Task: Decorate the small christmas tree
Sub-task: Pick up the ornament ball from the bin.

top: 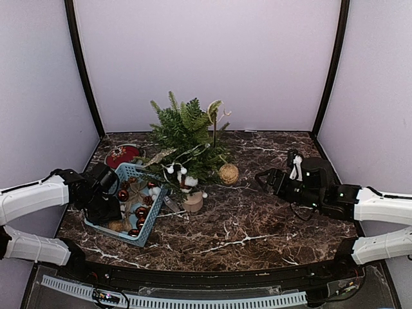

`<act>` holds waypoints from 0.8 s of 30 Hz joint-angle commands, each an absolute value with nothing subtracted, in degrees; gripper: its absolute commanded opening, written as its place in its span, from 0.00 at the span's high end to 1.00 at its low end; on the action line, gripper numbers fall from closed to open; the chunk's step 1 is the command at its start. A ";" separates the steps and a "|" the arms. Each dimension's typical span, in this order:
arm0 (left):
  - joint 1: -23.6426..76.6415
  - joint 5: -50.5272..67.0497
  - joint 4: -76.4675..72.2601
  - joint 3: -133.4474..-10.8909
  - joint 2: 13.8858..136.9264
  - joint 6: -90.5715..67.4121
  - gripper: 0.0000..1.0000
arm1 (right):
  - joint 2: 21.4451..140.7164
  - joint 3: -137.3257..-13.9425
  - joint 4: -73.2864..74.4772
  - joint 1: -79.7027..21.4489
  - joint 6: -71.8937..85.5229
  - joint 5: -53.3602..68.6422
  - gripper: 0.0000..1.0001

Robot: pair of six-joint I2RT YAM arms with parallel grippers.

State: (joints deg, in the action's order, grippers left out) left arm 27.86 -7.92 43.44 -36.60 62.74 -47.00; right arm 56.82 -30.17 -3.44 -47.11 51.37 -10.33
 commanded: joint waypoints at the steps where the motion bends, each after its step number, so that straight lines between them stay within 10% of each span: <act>1: 27.51 -4.95 46.73 -36.57 65.00 -47.39 0.45 | 55.58 -29.72 -5.07 -46.46 51.81 -11.09 0.11; 24: 27.51 6.51 53.86 -36.74 69.13 -42.13 0.25 | 57.18 -27.71 -9.29 -46.36 52.67 -9.33 0.12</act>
State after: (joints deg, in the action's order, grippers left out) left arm 27.86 3.07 52.29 -37.67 69.19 -44.10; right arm 57.76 -28.45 -6.96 -46.72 52.60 -9.32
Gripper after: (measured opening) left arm 0.748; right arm 0.885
